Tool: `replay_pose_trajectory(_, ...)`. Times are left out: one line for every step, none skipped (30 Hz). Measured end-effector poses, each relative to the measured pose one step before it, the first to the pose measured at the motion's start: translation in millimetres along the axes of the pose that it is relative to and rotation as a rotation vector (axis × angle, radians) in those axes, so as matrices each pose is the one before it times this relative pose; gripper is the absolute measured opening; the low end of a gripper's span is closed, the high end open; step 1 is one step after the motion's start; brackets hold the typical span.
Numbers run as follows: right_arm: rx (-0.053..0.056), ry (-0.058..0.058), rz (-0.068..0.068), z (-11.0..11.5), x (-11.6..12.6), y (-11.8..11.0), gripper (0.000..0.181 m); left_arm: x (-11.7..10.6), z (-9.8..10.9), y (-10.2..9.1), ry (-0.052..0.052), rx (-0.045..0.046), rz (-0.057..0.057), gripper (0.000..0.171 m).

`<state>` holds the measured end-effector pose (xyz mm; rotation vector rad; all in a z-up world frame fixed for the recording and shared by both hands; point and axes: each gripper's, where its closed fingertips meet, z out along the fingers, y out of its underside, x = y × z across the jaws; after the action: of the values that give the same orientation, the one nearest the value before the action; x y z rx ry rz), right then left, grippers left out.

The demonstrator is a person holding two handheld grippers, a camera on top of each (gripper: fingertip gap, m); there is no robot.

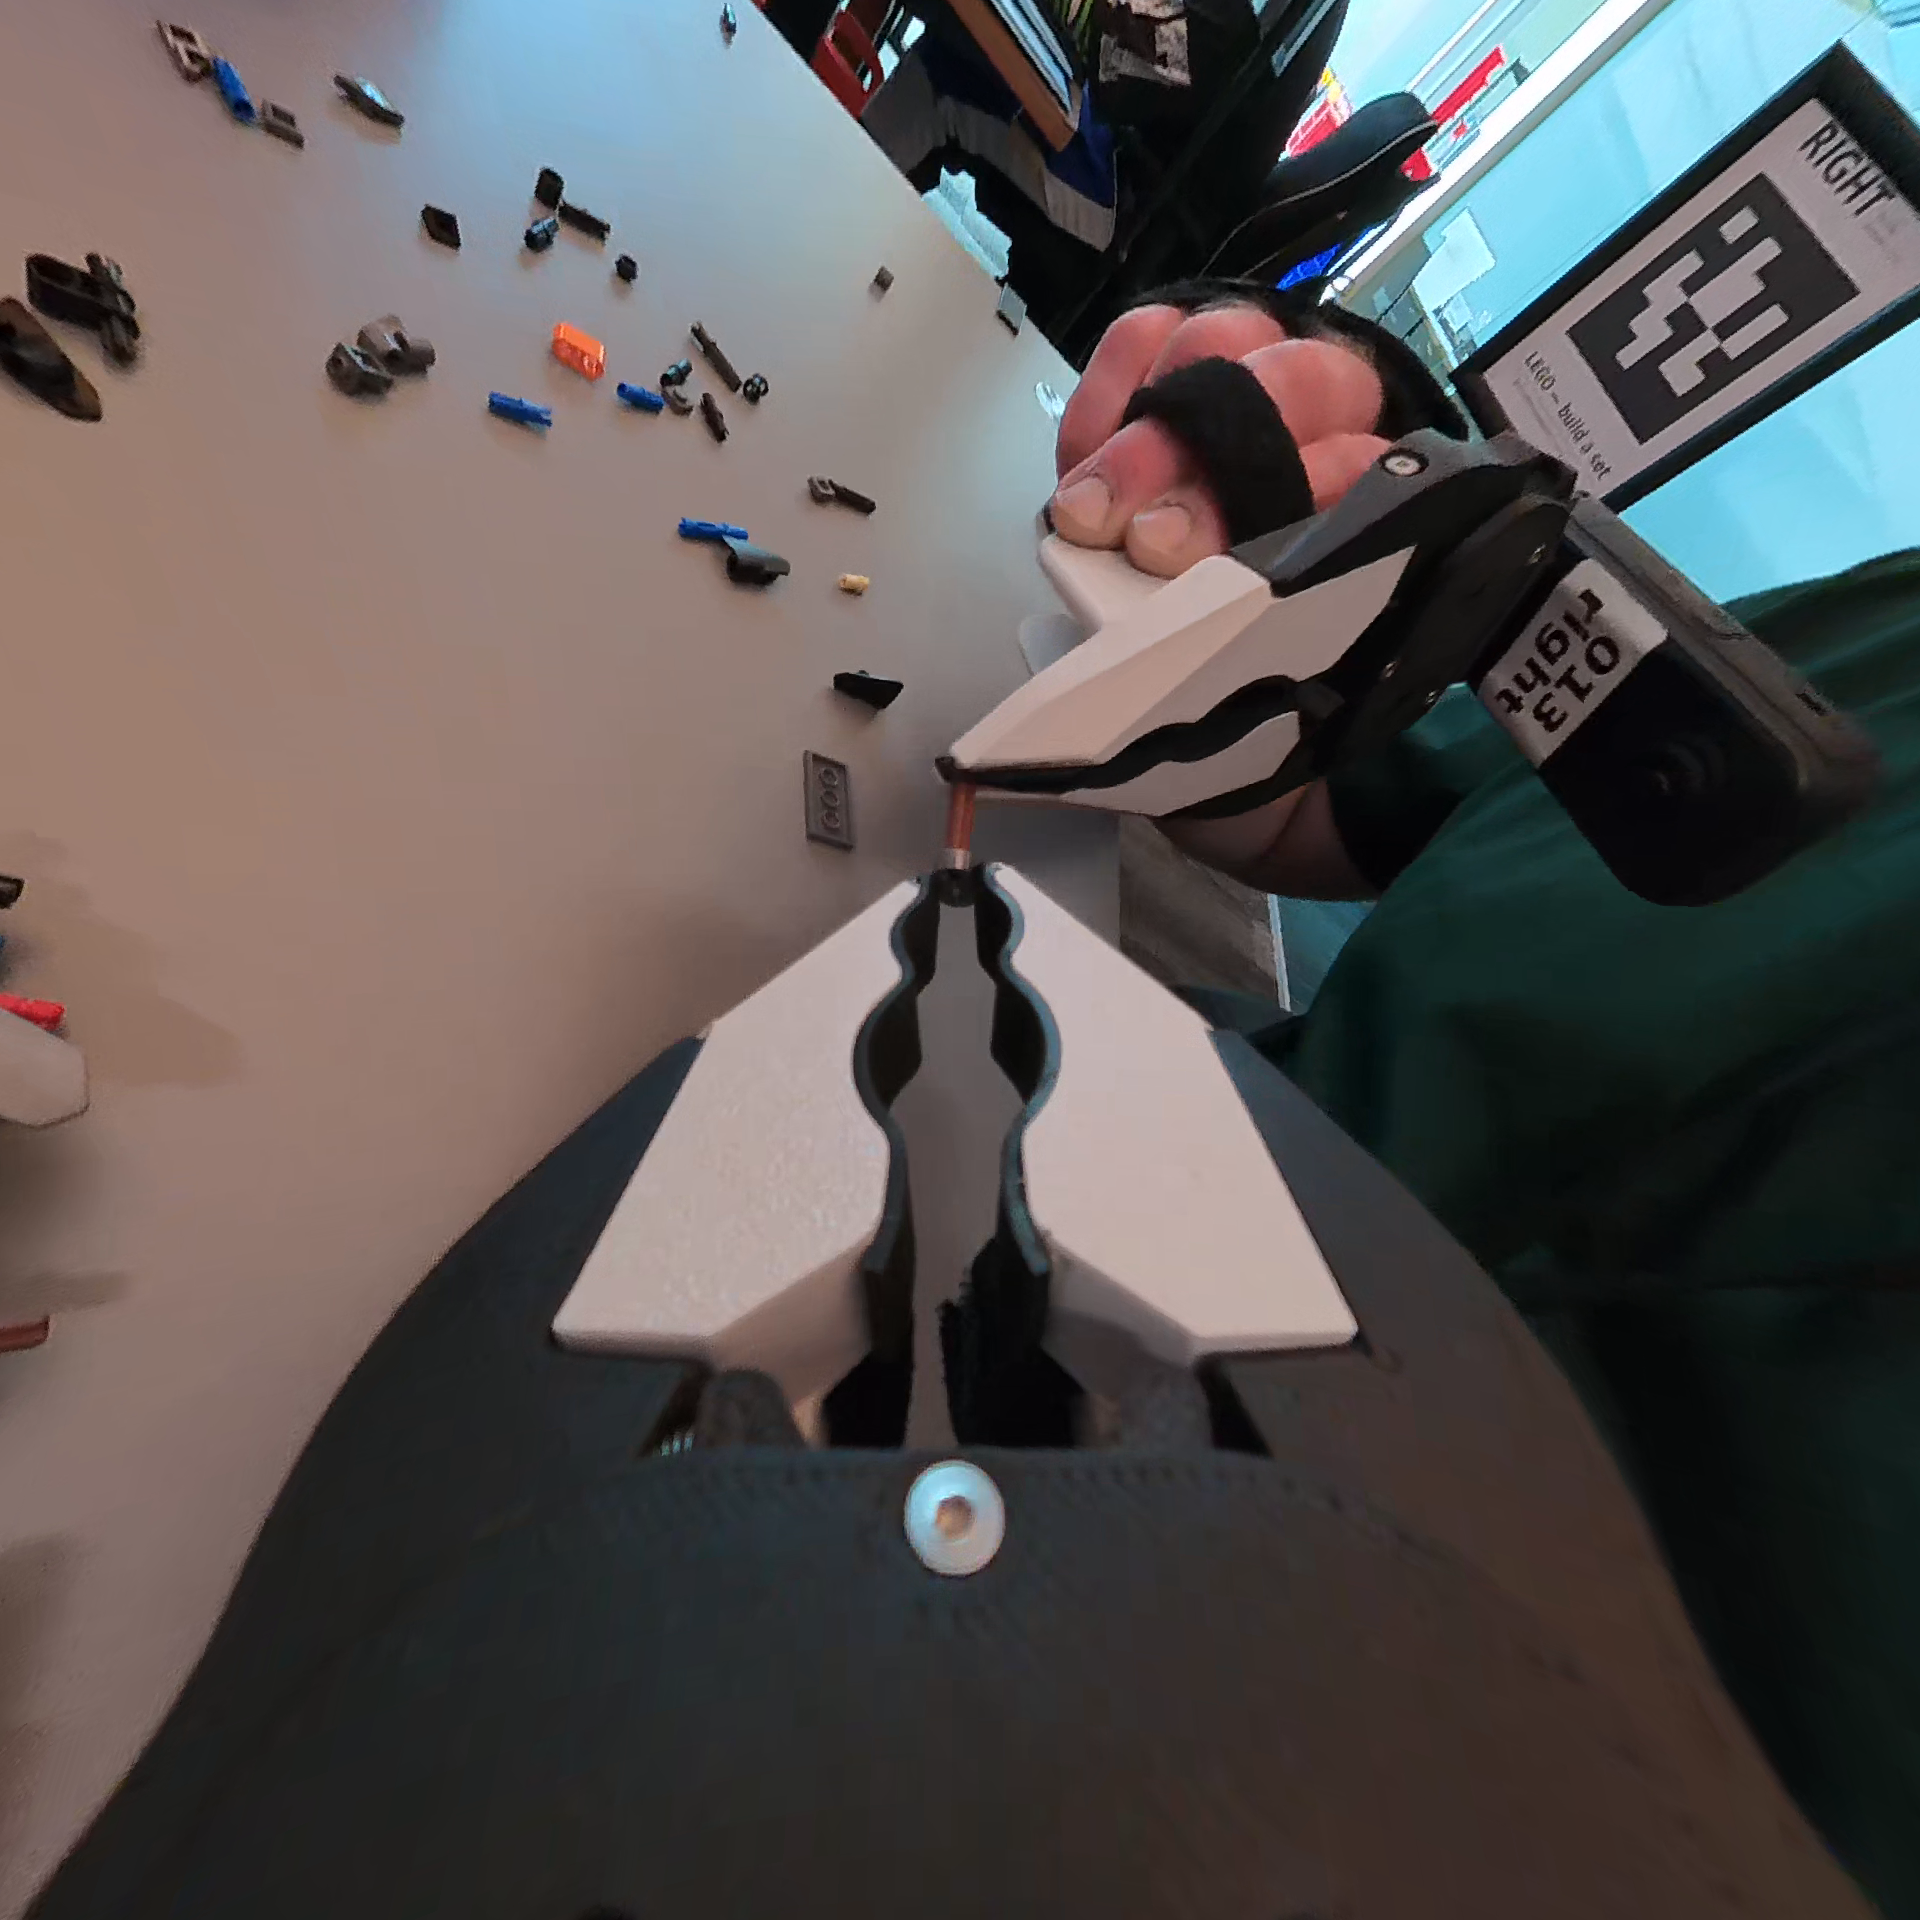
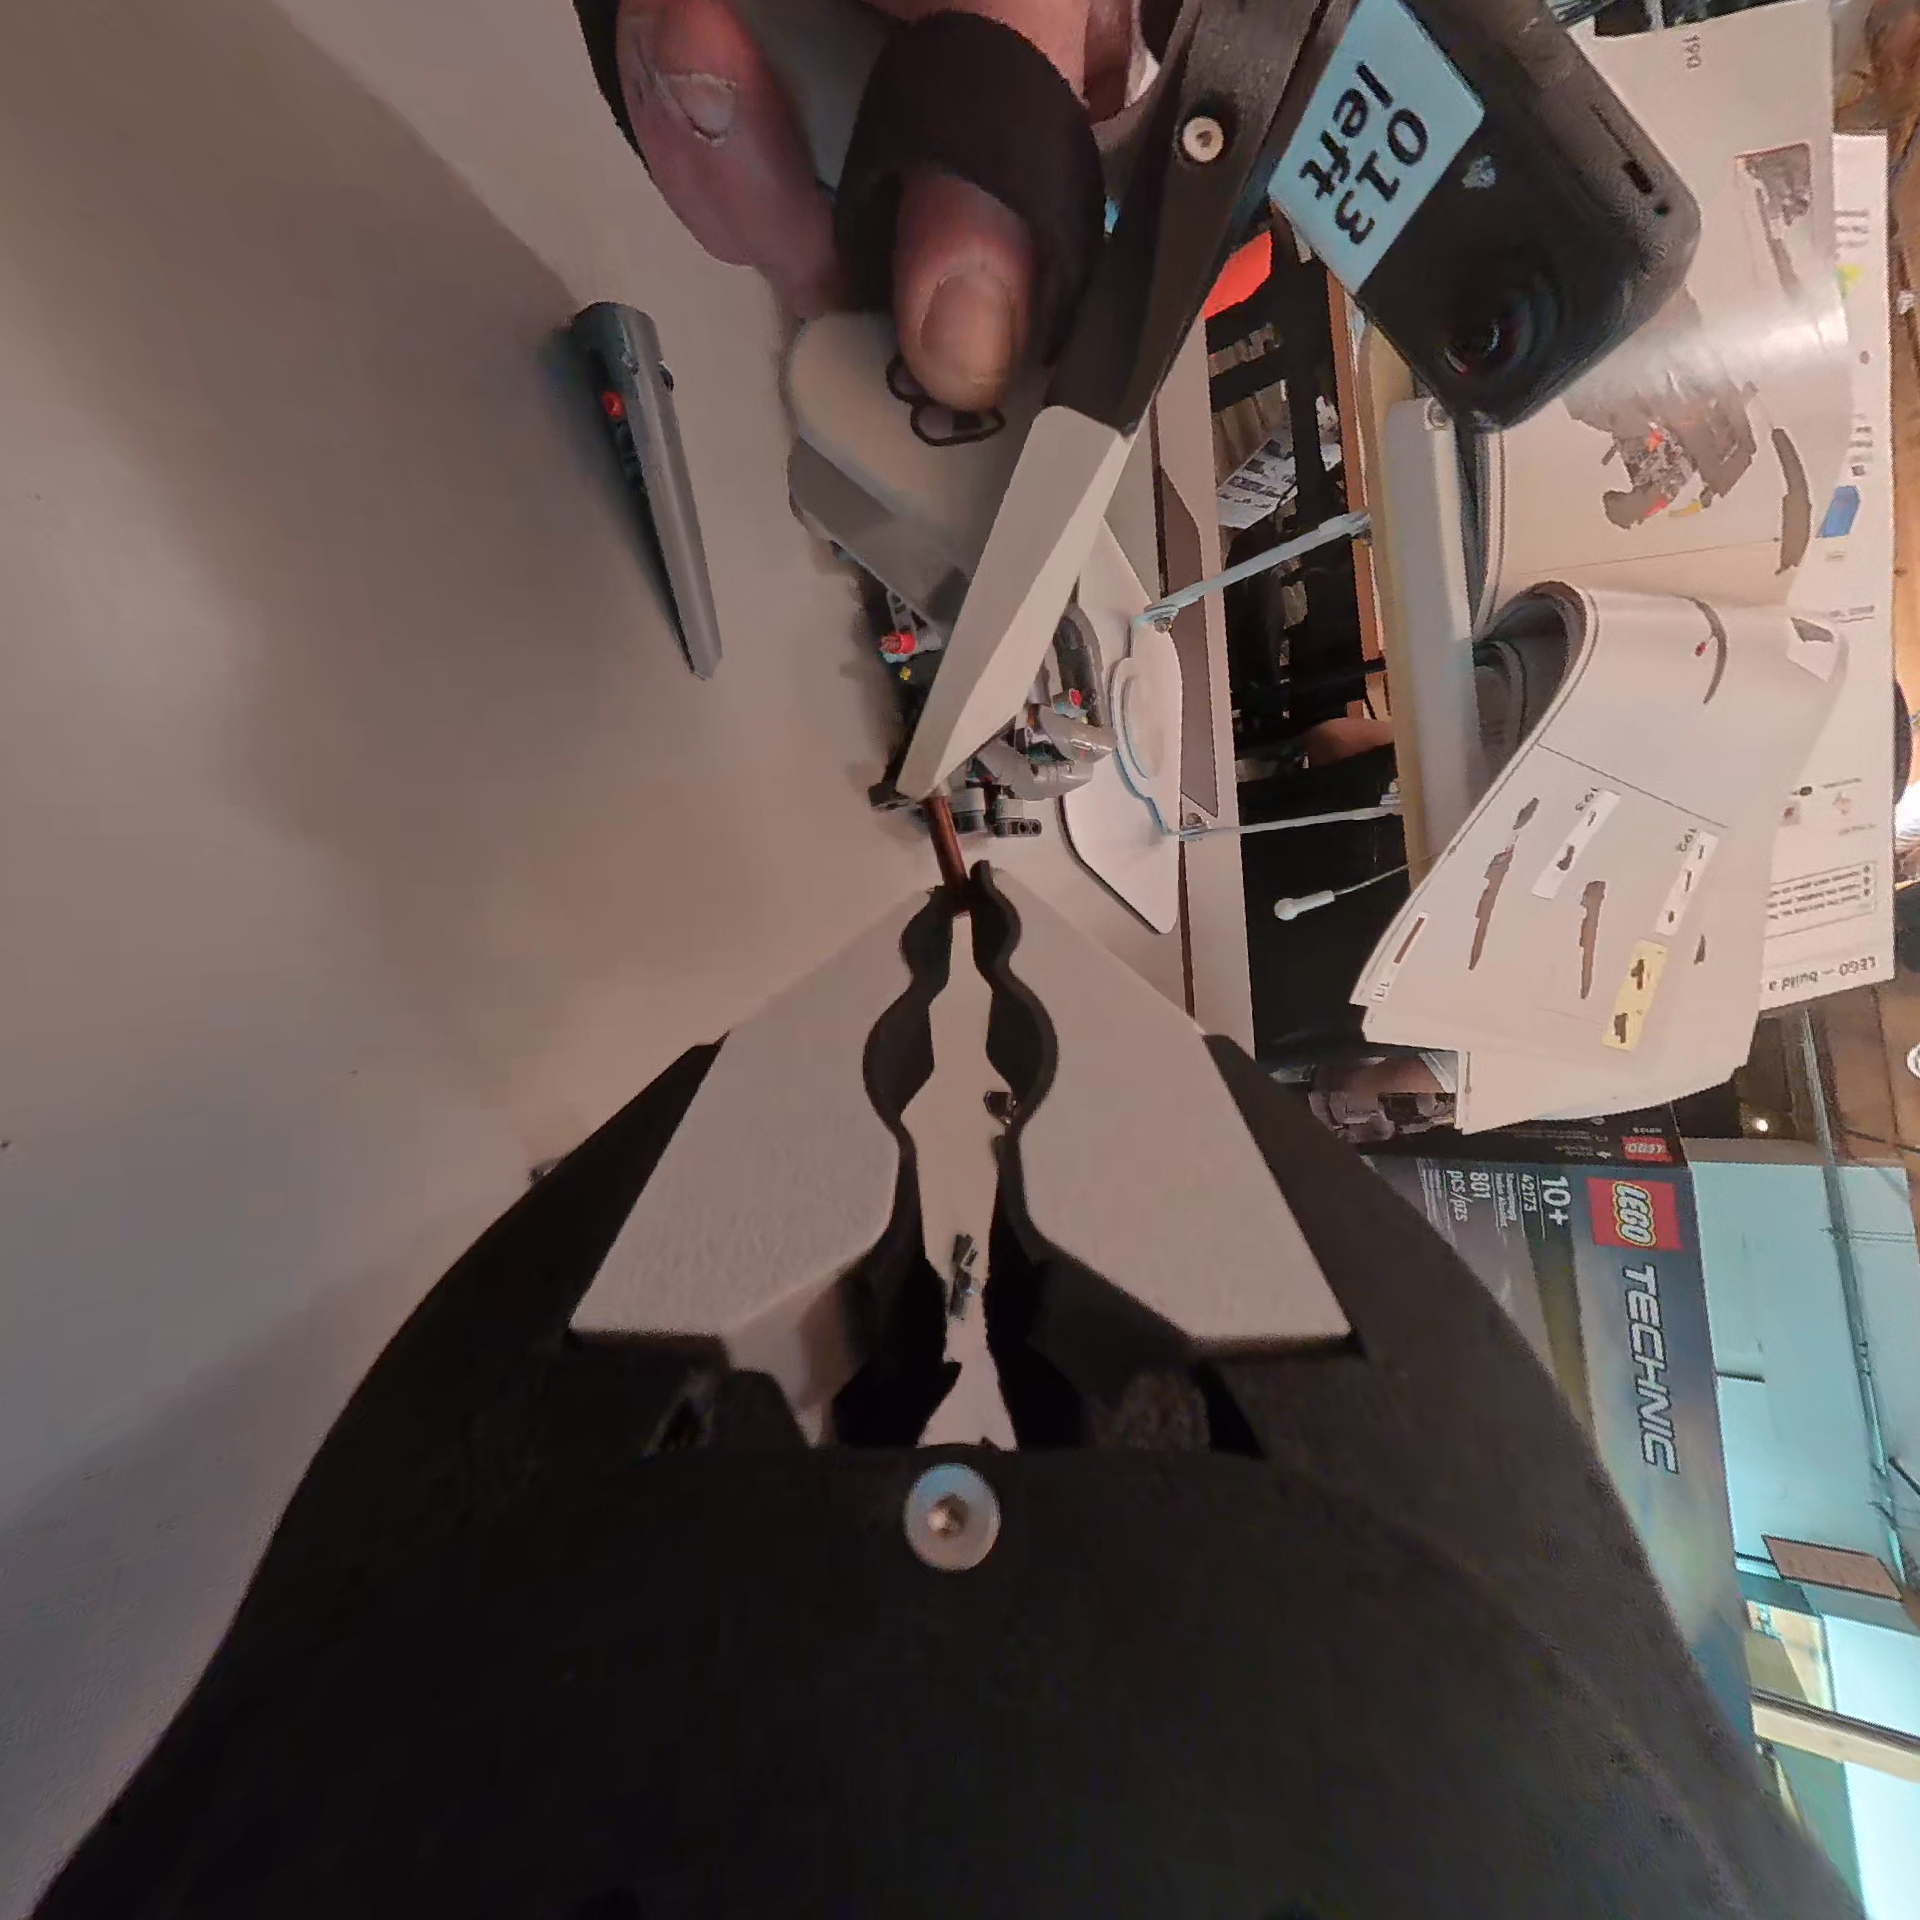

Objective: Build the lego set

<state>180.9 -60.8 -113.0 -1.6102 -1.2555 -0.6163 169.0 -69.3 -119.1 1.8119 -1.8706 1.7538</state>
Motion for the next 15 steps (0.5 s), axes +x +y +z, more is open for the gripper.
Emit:
replay_pose_trajectory(-0.0008,-0.0024,-0.0069,1.13,-1.16,-0.06,0.000,-0.38,0.34,1.60,-0.0002,-0.00960,-0.0003,0.005)
replay_pose_trajectory(0.0006,-0.0032,-0.0045,0.87,-0.91,-0.31,0.000,-0.71,0.49,1.82,-0.0038,-0.01286,0.0016,0.005)
replay_pose_trajectory(-0.0005,-0.0062,-0.0021,0.88,-1.00,-0.21,0.000,-1.21,0.45,1.19,-0.0059,-0.00879,0.0012,0.005)
replay_pose_trajectory(-0.0004,0.0006,-0.0031,0.75,-0.13,0.12,0.000,-0.46,-0.12,-0.50,-0.0003,0.00416,-0.0031,0.005)
replay_pose_trajectory(-0.0003,-0.0003,0.0019,0.57,0.20,0.78,0.000,-0.39,-0.06,-0.30,0.0020,0.00341,-0.0039,0.005)
replay_pose_trajectory(0.0040,-0.0037,0.0077,0.64,-0.44,0.15,0.000,-0.79,0.29,0.87,-0.0025,-0.00357,0.0010,0.005)
replay_pose_trajectory(-0.0001,-0.0014,0.0065,0.78,-0.66,0.71,0.000,-1.09,0.16,-0.22,-0.0064,0.00426,0.0004,0.005)
replay_pose_trajectory(-0.0020,0.0033,0.0049,0.66,-0.14,0.95,0.000,-0.65,0.27,-0.29,-0.0010,0.00579,-0.0042,0.005)
replay_pose_trajectory(-0.0015,0.0006,0.0084,0.58,-0.32,0.92,0.000,-0.89,0.09,-0.21,-0.0014,0.00772,-0.0035,0.005)
replay_pose_trajectory(0.0000,0.0018,0.0069,0.44,-0.20,0.61,0.000,-0.57,0.19,-0.32,0.0026,0.00946,-0.0049,0.005)
replay_pose_trajectory(-0.0015,0.0022,0.0071,0.40,-0.07,0.69,0.000,-0.21,0.29,-0.33,0.0065,0.00944,-0.0080,0.005)
replay_pose_trajectory(-0.0012,0.0040,0.0039,0.23,0.12,0.51,0.000,-0.38,0.04,-0.45,0.0030,0.00976,-0.0046,0.005)
replay_pose_trajectory(-0.0014,0.0003,0.0032,0.36,-0.22,0.41,0.000,-0.42,0.17,0.29,0.0018,0.00410,-0.0031,0.005)
replay_pose_trajectory(-0.0016,0.0014,0.0018,0.36,-0.21,0.42,0.000,0.04,0.20,-0.08,0.0021,0.00440,-0.0027,0.005)
replay_pose_trajectory(-0.0031,0.0025,0.0029,0.42,0.20,0.41,0.000,-0.28,-0.32,-1.07,-0.0006,0.01012,-0.0025,0.004)
